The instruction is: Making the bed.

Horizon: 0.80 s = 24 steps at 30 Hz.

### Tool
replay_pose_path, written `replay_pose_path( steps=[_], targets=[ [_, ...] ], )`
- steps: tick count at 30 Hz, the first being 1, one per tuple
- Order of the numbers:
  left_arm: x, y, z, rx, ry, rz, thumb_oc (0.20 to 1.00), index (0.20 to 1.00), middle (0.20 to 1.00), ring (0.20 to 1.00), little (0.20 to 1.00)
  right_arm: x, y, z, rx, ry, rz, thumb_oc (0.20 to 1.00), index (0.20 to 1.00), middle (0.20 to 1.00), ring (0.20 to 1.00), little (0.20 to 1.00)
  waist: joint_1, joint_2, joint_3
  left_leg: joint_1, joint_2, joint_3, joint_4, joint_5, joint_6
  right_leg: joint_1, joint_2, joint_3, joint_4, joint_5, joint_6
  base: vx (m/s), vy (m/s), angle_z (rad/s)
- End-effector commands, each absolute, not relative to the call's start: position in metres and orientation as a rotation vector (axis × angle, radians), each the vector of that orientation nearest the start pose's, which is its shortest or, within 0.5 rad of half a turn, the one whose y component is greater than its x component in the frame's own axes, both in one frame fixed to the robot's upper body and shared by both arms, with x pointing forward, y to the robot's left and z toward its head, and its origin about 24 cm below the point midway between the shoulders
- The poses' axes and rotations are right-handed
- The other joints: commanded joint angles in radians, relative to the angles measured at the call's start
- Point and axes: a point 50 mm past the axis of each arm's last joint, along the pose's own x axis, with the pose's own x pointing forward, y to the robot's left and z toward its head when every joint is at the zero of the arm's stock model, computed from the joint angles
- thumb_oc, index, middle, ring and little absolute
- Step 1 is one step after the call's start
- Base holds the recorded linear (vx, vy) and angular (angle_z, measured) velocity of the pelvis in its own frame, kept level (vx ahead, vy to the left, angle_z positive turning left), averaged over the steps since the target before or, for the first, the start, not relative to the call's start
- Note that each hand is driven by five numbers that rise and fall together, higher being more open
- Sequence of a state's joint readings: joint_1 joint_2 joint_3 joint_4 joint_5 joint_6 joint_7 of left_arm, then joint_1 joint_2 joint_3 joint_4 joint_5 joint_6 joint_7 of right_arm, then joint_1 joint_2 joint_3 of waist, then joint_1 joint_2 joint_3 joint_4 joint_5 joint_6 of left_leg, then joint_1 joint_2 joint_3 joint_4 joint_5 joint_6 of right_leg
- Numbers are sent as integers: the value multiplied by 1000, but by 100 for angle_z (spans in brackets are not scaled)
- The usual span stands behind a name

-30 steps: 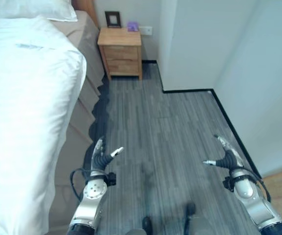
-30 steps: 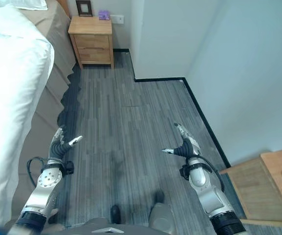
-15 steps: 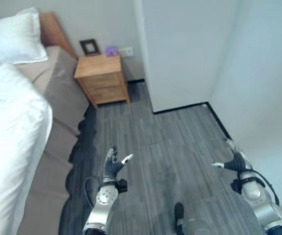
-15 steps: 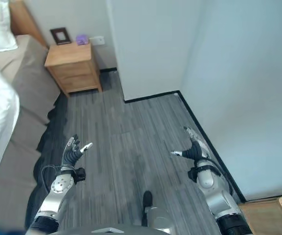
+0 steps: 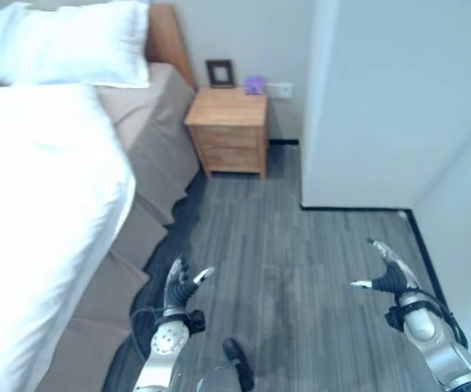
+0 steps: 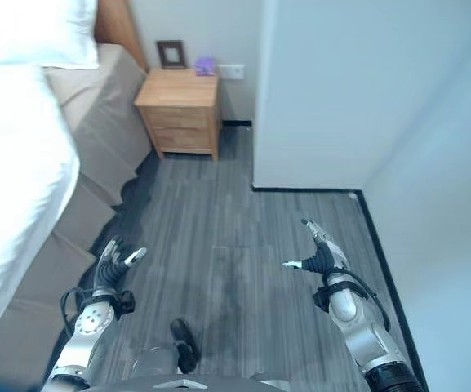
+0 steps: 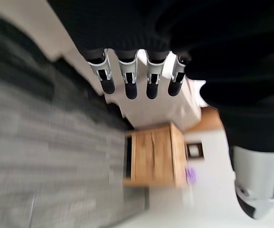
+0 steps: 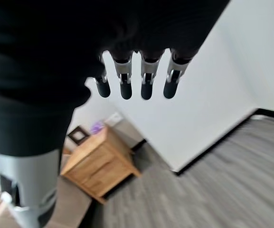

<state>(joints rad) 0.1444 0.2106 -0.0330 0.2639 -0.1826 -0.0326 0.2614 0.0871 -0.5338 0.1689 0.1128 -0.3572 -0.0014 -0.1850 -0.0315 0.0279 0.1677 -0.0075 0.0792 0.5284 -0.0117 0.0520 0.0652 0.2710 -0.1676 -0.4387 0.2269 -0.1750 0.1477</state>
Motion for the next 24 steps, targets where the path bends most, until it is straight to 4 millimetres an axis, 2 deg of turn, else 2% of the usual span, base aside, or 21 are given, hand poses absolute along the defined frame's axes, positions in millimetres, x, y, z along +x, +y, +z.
replay_pose_path(
  steps=[1, 2, 5, 7, 8, 9, 10, 12, 13, 17, 20, 24],
  targets=[
    [220, 255, 1, 254, 197, 360, 1000, 1000, 1000, 1000, 1000, 247, -214, 41, -877, -29, 6, 1000, 1000, 1000, 1000, 1000, -6, -76, 12, 97, 15, -46, -62, -51, -69, -181, -150, 119, 167, 191, 44, 150, 82, 73],
    [221, 256, 1, 255, 195, 361, 1000, 1000, 1000, 1000, 1000, 248, -214, 41, -876, -30, 7, 1000, 1000, 1000, 1000, 1000, -4, -76, 11, 94, 15, -44, -62, -51, -68, -187, -150, 122, 171, 191, 44, 159, 59, 76],
    [223, 262, 5, 274, 186, 375, 1000, 1000, 1000, 1000, 1000, 250, -207, 43, -852, -51, 14, 1000, 1000, 1000, 1000, 1000, -22, -70, 18, 115, 32, -77, -68, -65, -76, -273, -126, 197, 158, 149, 23, 167, -43, 92],
    [224, 264, 7, 276, 175, 374, 1000, 1000, 1000, 1000, 1000, 250, -206, 43, -832, -50, 14, 1000, 1000, 1000, 1000, 1000, -33, -71, 23, 122, 40, -108, -68, -70, -87, -295, -102, 229, 67, 110, 14, 197, -96, 68],
    [224, 262, 6, 284, 178, 363, 1000, 1000, 1000, 1000, 1000, 250, -205, 43, -818, -47, 11, 1000, 1000, 1000, 1000, 1000, -47, -74, 27, 130, 41, -136, -70, -78, -92, -304, -70, 270, -15, 104, 7, 139, -84, 82],
    [224, 262, 6, 284, 178, 363, 1000, 1000, 1000, 1000, 1000, 250, -205, 43, -818, -47, 11, 1000, 1000, 1000, 1000, 1000, -48, -74, 28, 131, 41, -136, -70, -78, -92, -303, -70, 269, -17, 105, 7, 273, -144, 109],
    [225, 260, 4, 277, 187, 351, 1000, 1000, 1000, 1000, 1000, 246, -210, 39, -803, -21, -10, 1000, 1000, 1000, 1000, 1000, -81, -87, 35, 149, 24, -219, -76, -100, -99, -342, 5, 449, -146, 127, 7, 168, -102, 107],
    [225, 260, 4, 277, 186, 352, 1000, 1000, 1000, 1000, 1000, 246, -209, 39, -802, -22, -10, 1000, 1000, 1000, 1000, 1000, -81, -86, 32, 143, 25, -218, -76, -95, -100, -345, 7, 450, -152, 135, 5, 172, -112, 137],
    [226, 258, 4, 287, 185, 335, 1000, 1000, 1000, 1000, 1000, 245, -210, 37, -807, -14, -9, 1000, 1000, 1000, 1000, 1000, -93, -92, 28, 163, 13, -274, -76, -121, -100, -367, 27, 508, -231, 177, 10, 206, -135, 120],
    [223, 257, 2, 270, 187, 336, 1000, 1000, 1000, 1000, 1000, 245, -209, 36, -806, -11, 3, 1000, 1000, 1000, 1000, 1000, -86, -100, 11, 190, 2, -293, -68, -131, -101, -325, 11, 489, -264, 190, 6, 116, -106, 60],
    [211, 255, -5, 238, 211, 323, 1000, 1000, 1000, 1000, 1000, 243, -212, 34, -830, 5, 22, 1000, 1000, 1000, 1000, 1000, -76, -87, -16, 212, 14, -288, -68, -133, -109, -276, 16, 462, -303, 205, 2, 133, -111, -2],
    [209, 254, -8, 220, 223, 321, 1000, 1000, 1000, 1000, 1000, 243, -216, 35, -823, 12, 22, 1000, 1000, 1000, 1000, 1000, -71, -76, -27, 214, 28, -293, -71, -124, -119, -253, 19, 444, -313, 197, -4, 54, -74, -11]
  ],
)
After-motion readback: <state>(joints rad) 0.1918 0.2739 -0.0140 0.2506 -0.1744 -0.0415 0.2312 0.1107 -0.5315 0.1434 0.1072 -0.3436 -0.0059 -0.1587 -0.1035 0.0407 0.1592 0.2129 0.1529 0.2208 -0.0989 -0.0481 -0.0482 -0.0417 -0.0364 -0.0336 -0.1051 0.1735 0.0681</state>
